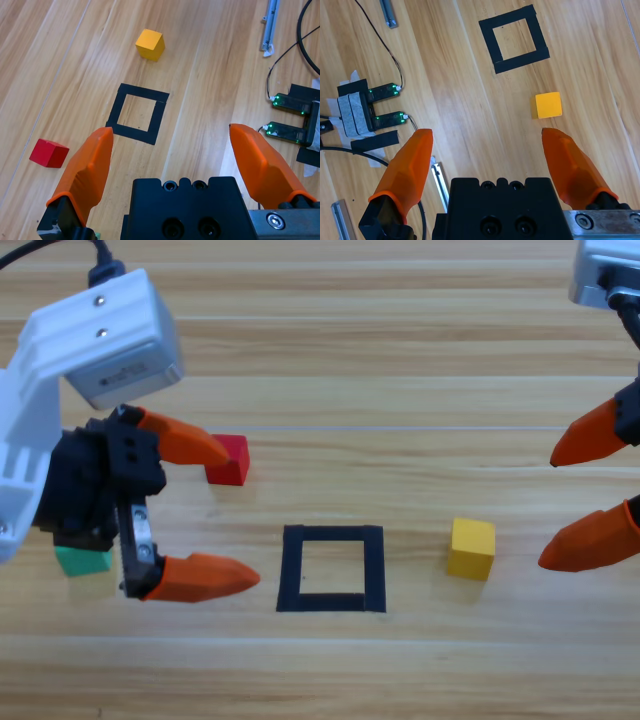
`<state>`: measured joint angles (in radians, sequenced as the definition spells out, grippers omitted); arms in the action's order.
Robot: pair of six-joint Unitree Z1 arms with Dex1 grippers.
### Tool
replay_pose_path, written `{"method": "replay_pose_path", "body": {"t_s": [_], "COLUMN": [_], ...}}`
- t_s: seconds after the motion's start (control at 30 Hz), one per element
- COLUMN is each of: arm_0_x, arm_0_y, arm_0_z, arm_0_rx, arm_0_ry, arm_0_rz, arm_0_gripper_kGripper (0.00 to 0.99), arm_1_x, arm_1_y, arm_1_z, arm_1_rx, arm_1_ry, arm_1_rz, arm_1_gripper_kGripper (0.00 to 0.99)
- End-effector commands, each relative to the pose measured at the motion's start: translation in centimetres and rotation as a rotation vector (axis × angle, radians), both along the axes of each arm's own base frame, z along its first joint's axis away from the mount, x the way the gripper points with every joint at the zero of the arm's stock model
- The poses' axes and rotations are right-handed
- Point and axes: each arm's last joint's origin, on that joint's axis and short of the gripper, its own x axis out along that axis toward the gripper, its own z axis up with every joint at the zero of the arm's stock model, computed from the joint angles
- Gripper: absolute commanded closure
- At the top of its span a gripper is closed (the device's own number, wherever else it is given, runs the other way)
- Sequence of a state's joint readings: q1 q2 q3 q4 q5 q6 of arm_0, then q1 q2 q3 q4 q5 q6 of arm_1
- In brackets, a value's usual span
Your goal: Stack the blocks in the rectangular block: red at the bottom, yellow in the middle, green on top
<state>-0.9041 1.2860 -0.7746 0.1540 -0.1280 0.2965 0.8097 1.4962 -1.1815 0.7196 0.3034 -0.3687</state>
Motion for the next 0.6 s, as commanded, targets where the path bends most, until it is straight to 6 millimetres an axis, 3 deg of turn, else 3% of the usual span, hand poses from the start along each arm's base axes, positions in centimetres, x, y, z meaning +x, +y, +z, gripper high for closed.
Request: {"method": "replay_pose_path", "body": {"t_s": [0.03,0.27,0.43,0.5,0.6], "arm_0_x": [-0.3,-0.2,-0.1,0.4,3.3], "arm_0_y": [-0.2,-0.2,-0.1,-0.1,0.1], "arm_0_z": [-0.6,-0.7,-0.8,-0.9,-0.7], "arm_0_rx": [0.024,0.028,0.03,0.034,-0.009], "arm_0_ry": [0.019,0.017,0.022,0.033,0.106], "arm_0_rz": [-0.005,0.0,0.031,0.116,0.37], "arm_0_gripper_kGripper": [0.0,0.0,0.0,0.0,0.0], "arm_1_x": [0.3,0.2,2.2,3.2,5.1], "arm_1_y": [1.1,0.9,1.7,2.1,3.7], "arm_1_z": [-1.7,-1.6,-1.5,-1.6,-2.6], "arm_1_rx": [-0.053,-0.056,-0.124,-0.153,-0.177], "arm_1_ry": [0.031,0.033,-0.027,-0.052,-0.057], "arm_1_rz": [0.008,-0.031,-0.272,-0.373,-0.516], "arm_1_gripper_kGripper": [0.031,0.031,0.031,0.031,0.031]}}
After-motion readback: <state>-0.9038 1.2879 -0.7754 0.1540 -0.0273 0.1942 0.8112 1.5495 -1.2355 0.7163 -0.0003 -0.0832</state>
